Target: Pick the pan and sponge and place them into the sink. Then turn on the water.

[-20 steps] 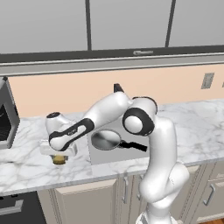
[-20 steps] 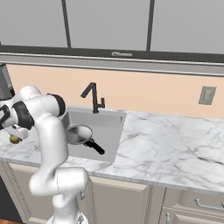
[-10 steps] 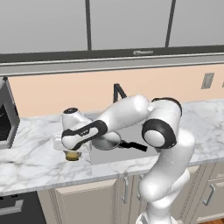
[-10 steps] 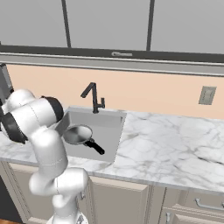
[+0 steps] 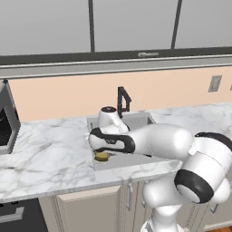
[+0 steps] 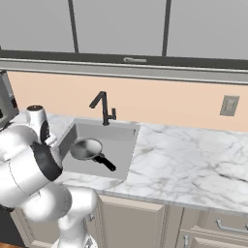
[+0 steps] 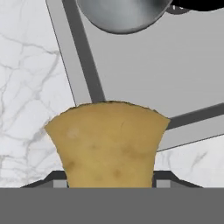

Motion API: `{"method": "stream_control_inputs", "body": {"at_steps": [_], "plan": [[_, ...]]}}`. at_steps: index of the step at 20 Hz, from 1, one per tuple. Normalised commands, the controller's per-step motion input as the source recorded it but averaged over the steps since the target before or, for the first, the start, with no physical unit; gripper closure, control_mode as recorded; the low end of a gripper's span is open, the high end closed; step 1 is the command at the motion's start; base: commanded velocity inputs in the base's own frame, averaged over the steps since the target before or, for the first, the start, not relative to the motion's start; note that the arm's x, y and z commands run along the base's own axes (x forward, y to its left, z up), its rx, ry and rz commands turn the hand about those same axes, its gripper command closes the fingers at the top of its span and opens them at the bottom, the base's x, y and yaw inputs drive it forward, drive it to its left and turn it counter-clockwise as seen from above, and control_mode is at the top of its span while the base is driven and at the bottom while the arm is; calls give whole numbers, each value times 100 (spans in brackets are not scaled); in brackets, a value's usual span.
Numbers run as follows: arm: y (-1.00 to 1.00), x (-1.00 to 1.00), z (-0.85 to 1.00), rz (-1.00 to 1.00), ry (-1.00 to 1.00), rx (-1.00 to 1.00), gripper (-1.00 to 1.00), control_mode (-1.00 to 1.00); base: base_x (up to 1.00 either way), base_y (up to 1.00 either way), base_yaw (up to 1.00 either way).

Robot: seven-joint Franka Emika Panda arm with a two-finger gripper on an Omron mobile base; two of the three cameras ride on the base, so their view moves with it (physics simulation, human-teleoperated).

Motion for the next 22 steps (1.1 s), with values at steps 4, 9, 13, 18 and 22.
{"method": "stream_control_inputs", "body": {"at_steps": [4, 9, 13, 18, 22], "plan": [[-99, 3, 19, 0, -1, 0, 100, -100, 0, 0, 0], [-47, 57, -6, 0, 0, -3, 100, -100, 0, 0, 0], [-9, 80, -22, 0, 0, -6, 100, -100, 0, 0, 0], [0, 85, -10, 0, 1, -2, 100, -100, 0, 0, 0], [0, 71, -14, 0, 0, -2, 100, -100, 0, 0, 0]]}}
